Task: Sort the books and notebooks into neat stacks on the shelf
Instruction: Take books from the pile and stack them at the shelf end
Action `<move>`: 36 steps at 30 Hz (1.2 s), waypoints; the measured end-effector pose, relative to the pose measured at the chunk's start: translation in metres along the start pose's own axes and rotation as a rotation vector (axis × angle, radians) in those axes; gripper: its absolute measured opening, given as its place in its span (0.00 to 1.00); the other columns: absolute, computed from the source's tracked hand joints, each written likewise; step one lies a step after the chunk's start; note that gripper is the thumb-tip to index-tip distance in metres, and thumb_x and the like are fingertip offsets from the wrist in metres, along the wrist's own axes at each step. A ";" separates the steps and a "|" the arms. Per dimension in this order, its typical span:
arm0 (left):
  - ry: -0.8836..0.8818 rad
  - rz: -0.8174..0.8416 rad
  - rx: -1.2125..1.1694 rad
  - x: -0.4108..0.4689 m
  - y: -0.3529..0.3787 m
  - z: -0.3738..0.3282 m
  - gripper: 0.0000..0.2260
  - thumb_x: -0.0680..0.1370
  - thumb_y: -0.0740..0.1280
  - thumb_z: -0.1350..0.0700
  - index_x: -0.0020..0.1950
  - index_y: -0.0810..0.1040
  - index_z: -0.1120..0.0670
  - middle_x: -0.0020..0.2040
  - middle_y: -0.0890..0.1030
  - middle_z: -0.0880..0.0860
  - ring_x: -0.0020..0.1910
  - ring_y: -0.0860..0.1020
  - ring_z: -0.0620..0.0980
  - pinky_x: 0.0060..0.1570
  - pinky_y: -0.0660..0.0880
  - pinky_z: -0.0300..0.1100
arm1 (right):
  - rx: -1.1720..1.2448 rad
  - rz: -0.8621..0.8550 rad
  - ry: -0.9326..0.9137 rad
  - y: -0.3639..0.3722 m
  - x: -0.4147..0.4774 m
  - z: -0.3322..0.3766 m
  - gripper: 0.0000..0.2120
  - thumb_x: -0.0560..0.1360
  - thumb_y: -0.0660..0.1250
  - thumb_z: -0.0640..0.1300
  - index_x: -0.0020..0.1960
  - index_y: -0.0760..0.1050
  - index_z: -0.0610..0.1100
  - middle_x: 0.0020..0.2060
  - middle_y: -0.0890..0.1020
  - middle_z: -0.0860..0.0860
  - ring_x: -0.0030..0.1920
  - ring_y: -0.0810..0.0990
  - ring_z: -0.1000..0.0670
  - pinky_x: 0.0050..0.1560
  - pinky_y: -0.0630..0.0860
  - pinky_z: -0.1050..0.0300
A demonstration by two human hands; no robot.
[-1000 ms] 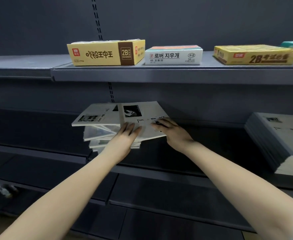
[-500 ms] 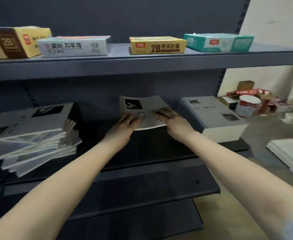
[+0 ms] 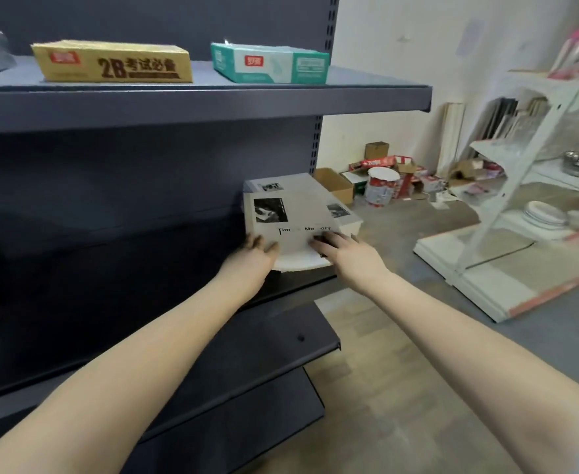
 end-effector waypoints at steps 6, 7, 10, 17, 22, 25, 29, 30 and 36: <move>-0.045 -0.015 -0.052 0.016 0.004 -0.020 0.33 0.75 0.52 0.73 0.77 0.51 0.54 0.77 0.50 0.62 0.76 0.47 0.60 0.69 0.62 0.53 | 0.005 0.067 0.138 0.022 -0.014 -0.028 0.30 0.76 0.59 0.43 0.75 0.55 0.41 0.75 0.59 0.43 0.74 0.57 0.44 0.72 0.56 0.50; -0.046 -0.014 -0.055 0.021 0.004 -0.022 0.33 0.75 0.52 0.74 0.77 0.51 0.54 0.77 0.50 0.62 0.76 0.47 0.60 0.69 0.63 0.53 | 0.015 0.075 0.158 0.023 -0.012 -0.031 0.30 0.75 0.59 0.42 0.75 0.54 0.40 0.75 0.59 0.43 0.75 0.56 0.44 0.73 0.55 0.50; -0.068 0.008 -0.067 0.038 0.008 -0.026 0.30 0.76 0.55 0.71 0.76 0.53 0.54 0.77 0.51 0.62 0.76 0.48 0.60 0.67 0.65 0.52 | 0.030 0.092 0.219 0.024 -0.002 -0.040 0.29 0.73 0.61 0.37 0.73 0.58 0.37 0.72 0.62 0.41 0.73 0.59 0.42 0.71 0.57 0.51; -0.150 -0.014 -0.069 0.069 0.008 -0.041 0.29 0.78 0.62 0.43 0.73 0.56 0.54 0.72 0.58 0.66 0.72 0.55 0.66 0.63 0.68 0.57 | 0.025 0.115 0.314 0.028 0.023 -0.068 0.24 0.74 0.56 0.32 0.70 0.62 0.39 0.69 0.68 0.41 0.69 0.64 0.38 0.68 0.62 0.43; -0.199 -0.028 -0.095 0.077 0.013 -0.048 0.34 0.77 0.60 0.39 0.75 0.52 0.55 0.75 0.49 0.68 0.74 0.46 0.69 0.70 0.54 0.58 | 0.107 0.140 0.373 0.035 0.028 -0.085 0.28 0.75 0.53 0.32 0.74 0.58 0.45 0.72 0.65 0.45 0.69 0.58 0.28 0.71 0.57 0.40; -0.206 -0.046 -0.125 0.083 0.014 -0.048 0.35 0.77 0.60 0.39 0.75 0.51 0.56 0.75 0.47 0.68 0.74 0.43 0.69 0.71 0.51 0.58 | 0.125 0.134 0.374 0.036 0.033 -0.090 0.28 0.75 0.53 0.32 0.73 0.58 0.46 0.72 0.64 0.45 0.70 0.59 0.29 0.71 0.58 0.41; -0.213 -0.038 -0.155 0.094 0.013 -0.047 0.34 0.77 0.61 0.40 0.75 0.51 0.56 0.75 0.46 0.68 0.74 0.43 0.69 0.72 0.49 0.58 | 0.134 0.119 0.364 0.032 0.042 -0.093 0.26 0.76 0.53 0.33 0.73 0.59 0.45 0.72 0.65 0.46 0.66 0.65 0.34 0.68 0.63 0.44; -0.217 -0.039 -0.159 0.096 0.013 -0.046 0.34 0.77 0.61 0.40 0.75 0.51 0.55 0.75 0.46 0.68 0.74 0.42 0.69 0.72 0.49 0.58 | 0.135 0.114 0.363 0.031 0.044 -0.094 0.26 0.75 0.54 0.33 0.72 0.59 0.45 0.71 0.65 0.46 0.65 0.66 0.35 0.66 0.65 0.45; -0.230 -0.046 -0.182 0.112 0.014 -0.038 0.33 0.77 0.62 0.42 0.74 0.52 0.54 0.76 0.46 0.65 0.74 0.42 0.67 0.71 0.50 0.58 | 0.116 0.155 0.349 0.039 0.055 -0.097 0.34 0.71 0.60 0.30 0.74 0.54 0.46 0.74 0.60 0.48 0.64 0.67 0.38 0.57 0.72 0.49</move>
Point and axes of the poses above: each hand's wrist, its own x-axis towards the middle knuckle, its own y-axis out of the palm, z = x × y, the point moved 10 cm from there along x, towards the middle knuckle
